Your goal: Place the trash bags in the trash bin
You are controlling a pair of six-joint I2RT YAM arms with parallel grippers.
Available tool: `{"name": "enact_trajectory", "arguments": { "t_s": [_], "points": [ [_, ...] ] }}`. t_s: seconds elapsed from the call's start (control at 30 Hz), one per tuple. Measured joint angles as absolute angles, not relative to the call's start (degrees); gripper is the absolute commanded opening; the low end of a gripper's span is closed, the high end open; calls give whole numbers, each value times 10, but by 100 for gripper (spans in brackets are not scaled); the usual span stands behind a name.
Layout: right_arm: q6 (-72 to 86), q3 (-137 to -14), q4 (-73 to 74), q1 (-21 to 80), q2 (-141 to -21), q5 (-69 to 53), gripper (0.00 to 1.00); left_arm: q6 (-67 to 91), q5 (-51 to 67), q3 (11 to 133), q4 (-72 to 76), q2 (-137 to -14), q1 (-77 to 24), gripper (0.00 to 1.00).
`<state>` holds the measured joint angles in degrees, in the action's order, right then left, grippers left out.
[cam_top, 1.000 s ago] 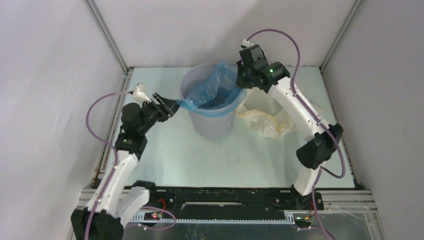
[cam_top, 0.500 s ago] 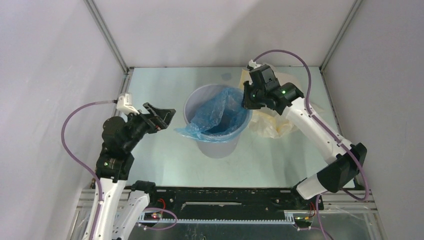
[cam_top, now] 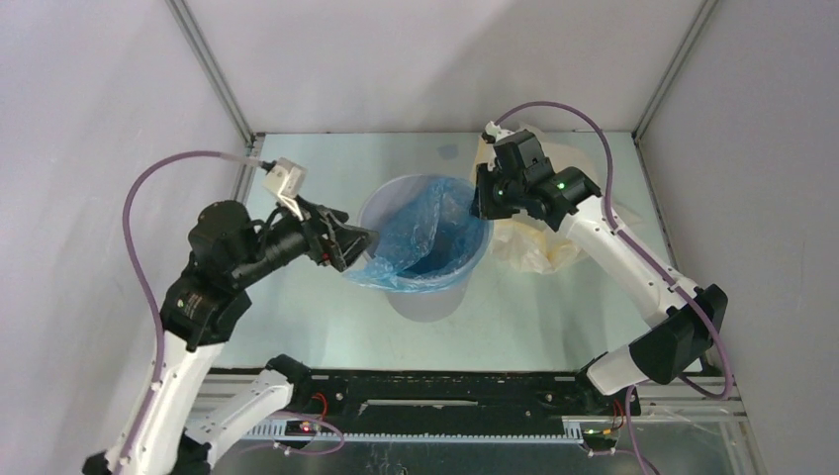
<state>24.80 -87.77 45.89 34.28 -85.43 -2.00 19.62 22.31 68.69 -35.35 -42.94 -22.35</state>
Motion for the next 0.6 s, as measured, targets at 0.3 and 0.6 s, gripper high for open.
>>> {"name": "enact_trajectory", "arguments": {
  "t_s": [0.3,0.6],
  "points": [
    [231,-878,459,343,-854,-34,59,78,50,854,-412,-584,-423,95],
    [213,-857,452,343,-810,-12,81,59,-62,898,-445,-706,-484,100]
  ]
}}
